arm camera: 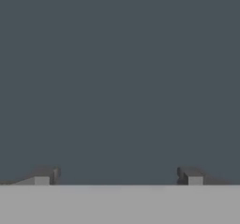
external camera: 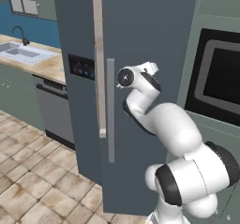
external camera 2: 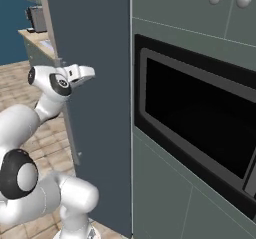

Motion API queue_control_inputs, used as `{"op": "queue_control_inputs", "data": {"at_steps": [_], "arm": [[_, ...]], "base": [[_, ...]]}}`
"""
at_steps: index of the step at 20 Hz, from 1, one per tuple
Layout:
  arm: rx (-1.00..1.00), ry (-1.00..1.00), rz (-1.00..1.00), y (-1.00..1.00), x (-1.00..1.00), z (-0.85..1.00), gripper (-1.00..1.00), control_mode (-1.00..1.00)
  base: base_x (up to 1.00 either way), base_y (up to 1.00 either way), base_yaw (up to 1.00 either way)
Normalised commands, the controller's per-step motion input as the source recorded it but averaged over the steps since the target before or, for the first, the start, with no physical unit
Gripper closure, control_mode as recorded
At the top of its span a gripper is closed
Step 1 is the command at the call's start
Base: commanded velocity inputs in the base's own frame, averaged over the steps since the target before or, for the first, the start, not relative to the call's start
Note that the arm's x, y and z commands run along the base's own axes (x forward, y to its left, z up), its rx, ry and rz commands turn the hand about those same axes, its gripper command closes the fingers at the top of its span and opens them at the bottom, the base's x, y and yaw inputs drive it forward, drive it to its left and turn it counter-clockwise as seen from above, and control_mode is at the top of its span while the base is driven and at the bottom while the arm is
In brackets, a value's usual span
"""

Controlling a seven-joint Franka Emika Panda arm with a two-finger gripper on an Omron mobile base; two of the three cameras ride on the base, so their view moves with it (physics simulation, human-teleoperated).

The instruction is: Place the fish on the counter behind the older fish on the same shelf of the fridge to maintain FIFO order. Close the fridge door when finished.

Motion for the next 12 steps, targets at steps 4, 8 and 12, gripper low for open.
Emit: {"op": "queue_control_inputs", "data": {"at_steps": [4, 8, 12], "arm": [[0.00, -0.04, -0.23, -0.02, 0.37, 0.00, -1.00, -1.00], [0.00, -0.04, -0.21, -0.08, 0.44, 0.00, -1.00, -1.00], [0.00, -0.04, -0.19, -0.13, 0.44, 0.00, -1.00, -1.00]], "base": [[0.00, 0.00, 0.00], [0.00, 0.00, 0.00], [0.00, 0.00, 0.00]]}}
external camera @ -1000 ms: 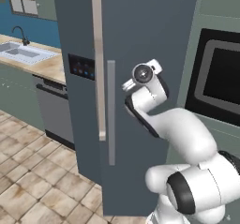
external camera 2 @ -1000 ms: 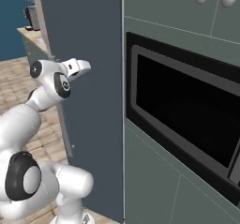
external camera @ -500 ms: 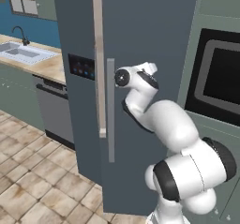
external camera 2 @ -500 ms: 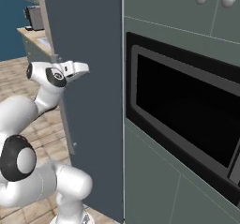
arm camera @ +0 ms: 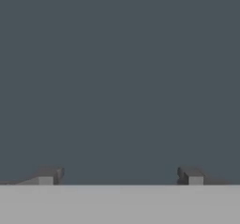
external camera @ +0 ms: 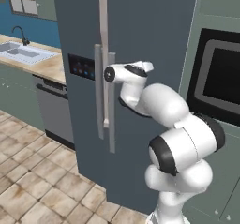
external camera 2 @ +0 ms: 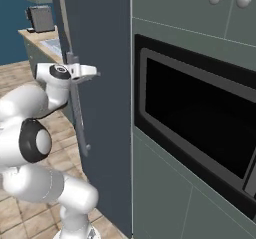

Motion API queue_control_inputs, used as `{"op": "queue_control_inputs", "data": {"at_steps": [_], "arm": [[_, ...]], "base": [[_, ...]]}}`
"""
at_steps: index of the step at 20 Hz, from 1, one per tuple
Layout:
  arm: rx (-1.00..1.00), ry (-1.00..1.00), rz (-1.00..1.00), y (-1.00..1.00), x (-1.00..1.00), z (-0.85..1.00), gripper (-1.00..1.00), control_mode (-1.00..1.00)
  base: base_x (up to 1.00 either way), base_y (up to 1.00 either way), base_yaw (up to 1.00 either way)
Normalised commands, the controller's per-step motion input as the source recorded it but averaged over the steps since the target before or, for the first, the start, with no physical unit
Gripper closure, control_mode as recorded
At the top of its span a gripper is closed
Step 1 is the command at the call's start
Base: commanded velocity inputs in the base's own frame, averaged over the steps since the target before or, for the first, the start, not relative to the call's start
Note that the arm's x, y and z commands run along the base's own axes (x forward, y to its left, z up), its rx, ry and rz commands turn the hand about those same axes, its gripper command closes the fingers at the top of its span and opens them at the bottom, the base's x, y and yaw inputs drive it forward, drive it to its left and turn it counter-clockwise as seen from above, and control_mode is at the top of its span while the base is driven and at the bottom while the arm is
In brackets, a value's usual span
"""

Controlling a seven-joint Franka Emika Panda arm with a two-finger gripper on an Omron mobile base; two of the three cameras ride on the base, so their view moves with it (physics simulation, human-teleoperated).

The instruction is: Place the fish on the counter behind the older fish on the same shelf of the fridge to maintain FIFO order. Close the fridge door when finished.

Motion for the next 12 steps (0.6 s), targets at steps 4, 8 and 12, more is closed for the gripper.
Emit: {"op": "queue_control_inputs", "data": {"at_steps": [4, 8, 12], "arm": [[0.00, -0.06, -0.17, -0.19, 0.28, 0.00, -1.00, -1.00], [0.00, -0.08, -0.15, -0.31, 0.19, 0.00, -1.00, -1.00], [0.00, -0.07, -0.12, -0.49, 0.23, 0.00, -1.00, -1.00]], "base": [[0.00, 0.00, 0.00], [0.00, 0.00, 0.00], [0.00, 0.00, 0.00]]}}
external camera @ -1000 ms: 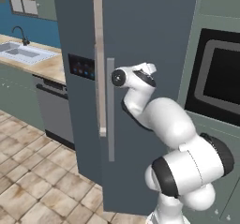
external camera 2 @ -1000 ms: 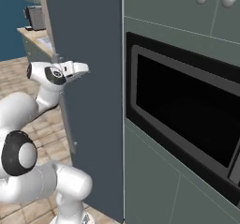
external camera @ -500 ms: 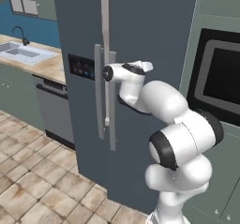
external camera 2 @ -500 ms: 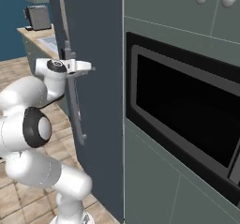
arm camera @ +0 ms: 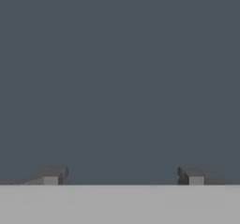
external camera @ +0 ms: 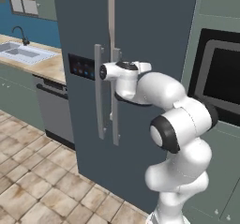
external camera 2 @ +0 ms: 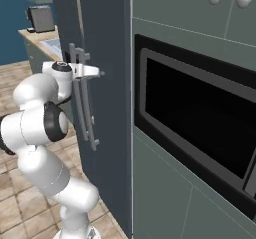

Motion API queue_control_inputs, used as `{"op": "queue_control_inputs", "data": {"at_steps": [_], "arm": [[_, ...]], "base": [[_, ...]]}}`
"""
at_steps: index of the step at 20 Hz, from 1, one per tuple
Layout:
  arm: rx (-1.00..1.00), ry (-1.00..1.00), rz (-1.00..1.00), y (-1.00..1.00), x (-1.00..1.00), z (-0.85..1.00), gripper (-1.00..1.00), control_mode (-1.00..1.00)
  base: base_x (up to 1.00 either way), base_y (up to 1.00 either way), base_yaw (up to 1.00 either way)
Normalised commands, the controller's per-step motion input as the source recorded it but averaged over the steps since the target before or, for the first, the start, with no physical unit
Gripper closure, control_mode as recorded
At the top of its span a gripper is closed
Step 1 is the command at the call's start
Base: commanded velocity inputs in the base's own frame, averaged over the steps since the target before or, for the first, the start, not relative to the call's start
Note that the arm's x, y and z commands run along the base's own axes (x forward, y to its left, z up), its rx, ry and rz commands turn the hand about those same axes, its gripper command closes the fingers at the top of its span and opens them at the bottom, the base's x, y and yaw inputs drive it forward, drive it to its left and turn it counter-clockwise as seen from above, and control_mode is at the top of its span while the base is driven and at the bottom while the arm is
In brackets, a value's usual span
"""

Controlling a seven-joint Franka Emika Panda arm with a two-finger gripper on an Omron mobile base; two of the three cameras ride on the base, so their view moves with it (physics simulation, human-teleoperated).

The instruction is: Place the fish on the counter behind the older fish on the same shelf of the fridge to maintain FIFO order. Close the fridge door when finished.

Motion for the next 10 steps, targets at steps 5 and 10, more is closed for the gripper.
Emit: {"op": "queue_control_inputs", "data": {"at_steps": [5, 10], "arm": [[0.00, -0.07, -0.07, -0.68, 0.16, 0.00, -1.00, -1.00], [0.00, -0.06, -0.01, -0.82, 0.02, 0.00, -1.00, -1.00]], "base": [[0.00, 0.00, 0.00], [0.00, 0.00, 0.00]]}}
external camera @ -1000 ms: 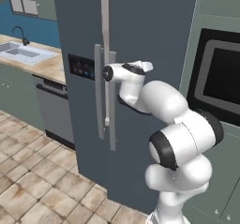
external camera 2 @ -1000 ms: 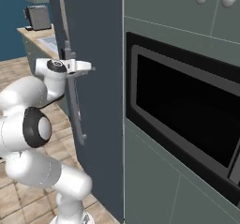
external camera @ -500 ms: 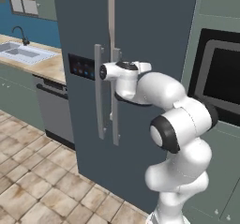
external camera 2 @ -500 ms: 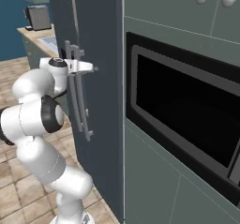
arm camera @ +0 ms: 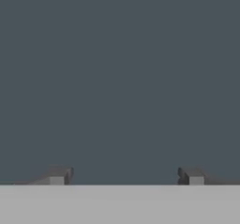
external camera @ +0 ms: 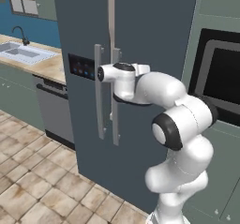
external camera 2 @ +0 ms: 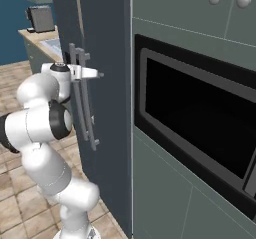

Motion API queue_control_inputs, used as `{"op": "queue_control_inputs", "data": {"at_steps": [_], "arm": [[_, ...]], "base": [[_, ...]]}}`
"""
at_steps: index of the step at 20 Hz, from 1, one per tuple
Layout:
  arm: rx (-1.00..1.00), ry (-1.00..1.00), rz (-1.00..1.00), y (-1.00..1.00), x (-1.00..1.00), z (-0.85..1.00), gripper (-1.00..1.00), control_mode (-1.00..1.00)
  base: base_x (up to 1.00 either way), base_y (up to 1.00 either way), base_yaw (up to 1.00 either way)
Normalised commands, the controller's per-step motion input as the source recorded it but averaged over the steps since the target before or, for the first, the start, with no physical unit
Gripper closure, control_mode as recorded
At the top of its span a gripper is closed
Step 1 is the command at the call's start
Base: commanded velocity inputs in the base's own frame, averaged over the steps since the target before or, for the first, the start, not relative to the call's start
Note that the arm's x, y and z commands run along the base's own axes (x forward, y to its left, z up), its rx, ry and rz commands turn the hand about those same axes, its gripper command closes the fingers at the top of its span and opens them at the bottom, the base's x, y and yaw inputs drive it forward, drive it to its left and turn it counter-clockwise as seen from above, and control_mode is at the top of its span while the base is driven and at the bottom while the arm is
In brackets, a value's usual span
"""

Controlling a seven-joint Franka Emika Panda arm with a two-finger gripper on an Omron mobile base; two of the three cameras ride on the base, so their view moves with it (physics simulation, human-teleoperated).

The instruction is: Place the fish on the counter behind the older fish on the same shelf of the fridge to maintain FIFO order. Close the fridge door when finished.

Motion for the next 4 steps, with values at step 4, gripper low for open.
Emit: {"op": "queue_control_inputs", "data": {"at_steps": [4], "arm": [[0.00, -0.07, 0.00, -0.82, 0.00, 0.00, -1.00, -1.00]], "base": [[0.00, 0.00, 0.00]]}}
